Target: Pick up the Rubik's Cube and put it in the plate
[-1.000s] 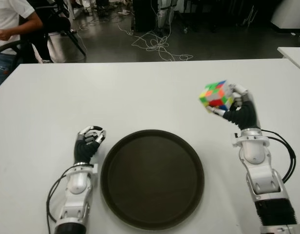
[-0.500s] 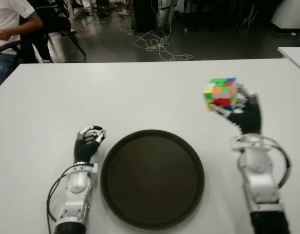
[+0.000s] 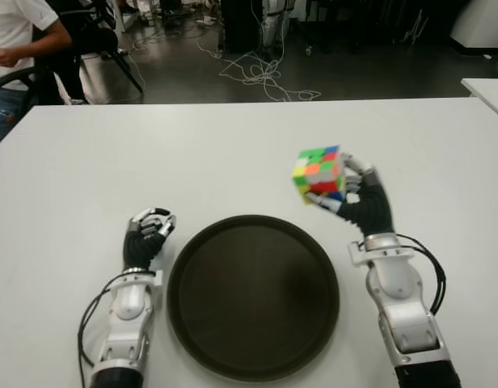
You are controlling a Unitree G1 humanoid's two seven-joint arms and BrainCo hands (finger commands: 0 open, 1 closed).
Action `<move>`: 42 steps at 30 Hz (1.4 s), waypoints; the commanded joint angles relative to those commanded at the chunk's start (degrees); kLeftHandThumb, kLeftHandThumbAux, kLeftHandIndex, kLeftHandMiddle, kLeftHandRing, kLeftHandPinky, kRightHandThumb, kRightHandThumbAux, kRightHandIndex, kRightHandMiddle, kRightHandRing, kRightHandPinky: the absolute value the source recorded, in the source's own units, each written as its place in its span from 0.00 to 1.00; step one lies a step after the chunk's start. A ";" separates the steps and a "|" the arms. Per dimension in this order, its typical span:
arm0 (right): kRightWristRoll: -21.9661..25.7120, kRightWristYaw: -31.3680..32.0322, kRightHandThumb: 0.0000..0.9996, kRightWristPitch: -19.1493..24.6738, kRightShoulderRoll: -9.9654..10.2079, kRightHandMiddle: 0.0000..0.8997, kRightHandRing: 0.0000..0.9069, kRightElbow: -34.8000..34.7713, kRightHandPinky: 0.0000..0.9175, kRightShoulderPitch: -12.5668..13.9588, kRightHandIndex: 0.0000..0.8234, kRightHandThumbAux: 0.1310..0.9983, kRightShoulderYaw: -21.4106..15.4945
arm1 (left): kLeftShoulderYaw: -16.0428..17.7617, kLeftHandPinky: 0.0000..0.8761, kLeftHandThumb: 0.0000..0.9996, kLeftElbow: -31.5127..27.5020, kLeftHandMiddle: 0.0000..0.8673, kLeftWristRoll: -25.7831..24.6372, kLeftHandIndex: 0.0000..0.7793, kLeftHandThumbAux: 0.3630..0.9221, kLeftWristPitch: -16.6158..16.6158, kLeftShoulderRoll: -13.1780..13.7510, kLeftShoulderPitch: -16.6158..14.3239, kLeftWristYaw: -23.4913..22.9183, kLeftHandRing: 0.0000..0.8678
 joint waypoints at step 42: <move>-22.31 29.19 0.00 7.68 -15.99 0.82 0.81 -6.72 0.68 -9.20 0.69 0.86 19.02 | -0.86 0.91 0.71 -0.08 0.93 1.81 0.57 0.61 -0.91 0.29 0.38 1.46 0.94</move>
